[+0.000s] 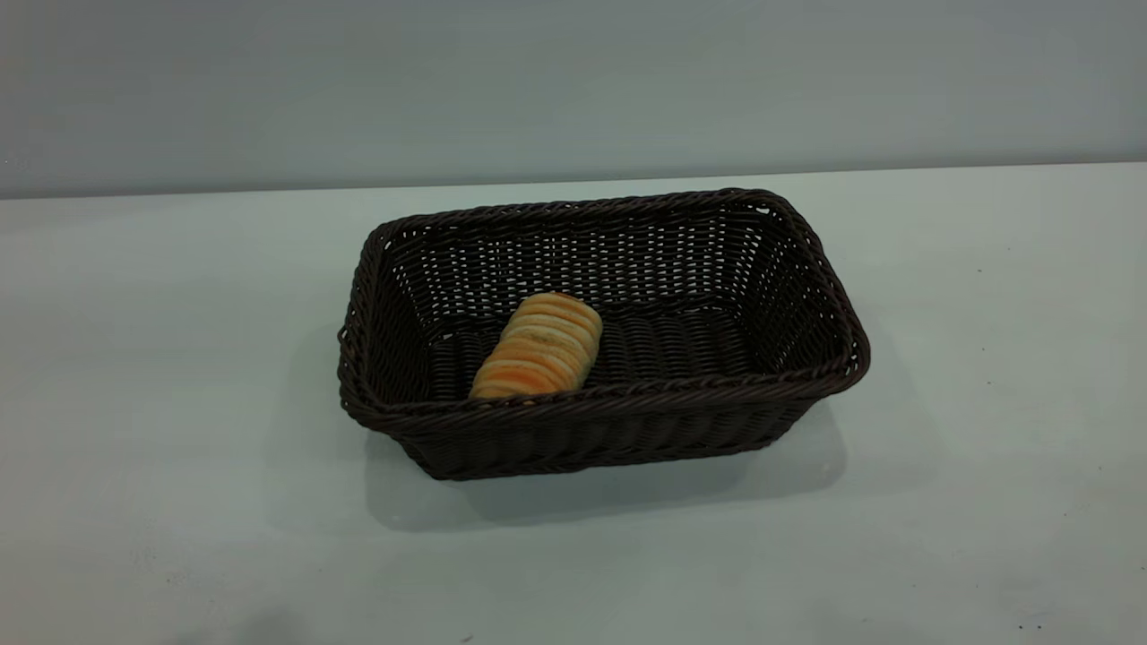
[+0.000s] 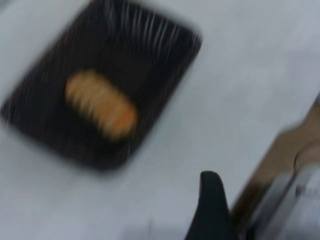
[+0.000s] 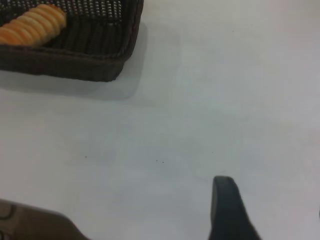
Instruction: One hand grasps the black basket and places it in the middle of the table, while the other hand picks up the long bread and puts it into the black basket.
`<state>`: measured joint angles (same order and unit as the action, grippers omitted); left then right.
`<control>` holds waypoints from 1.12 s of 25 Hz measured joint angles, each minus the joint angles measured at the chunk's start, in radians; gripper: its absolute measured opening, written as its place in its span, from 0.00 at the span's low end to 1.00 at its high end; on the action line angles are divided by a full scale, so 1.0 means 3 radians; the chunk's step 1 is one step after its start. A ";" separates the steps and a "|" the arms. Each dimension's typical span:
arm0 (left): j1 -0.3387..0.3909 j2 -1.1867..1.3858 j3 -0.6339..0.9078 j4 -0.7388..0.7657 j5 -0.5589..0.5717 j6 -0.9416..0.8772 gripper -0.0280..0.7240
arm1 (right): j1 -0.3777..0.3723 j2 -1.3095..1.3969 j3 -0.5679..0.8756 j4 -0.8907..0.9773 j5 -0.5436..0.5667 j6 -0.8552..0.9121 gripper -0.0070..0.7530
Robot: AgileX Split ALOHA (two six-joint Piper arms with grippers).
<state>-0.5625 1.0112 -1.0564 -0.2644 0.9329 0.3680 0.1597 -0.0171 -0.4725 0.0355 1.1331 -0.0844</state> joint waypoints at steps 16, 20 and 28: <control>0.0000 -0.1430 0.1719 0.0837 0.0740 -0.1009 0.81 | 0.0000 -0.0004 0.0000 -0.0002 0.0000 0.0000 0.59; 0.0000 -0.1796 0.1892 0.0965 0.0612 -0.1140 0.81 | 0.0000 -0.0004 0.0000 -0.0002 0.0000 0.0000 0.60; 0.0000 -0.2363 0.1902 0.0975 0.0590 -0.1163 0.81 | -0.0115 -0.0004 0.0000 -0.0002 0.0000 0.0000 0.60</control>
<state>-0.5625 0.3024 -0.4859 0.0282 1.1099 0.0191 0.1251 -0.0182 -0.4725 0.0349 1.1331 -0.0844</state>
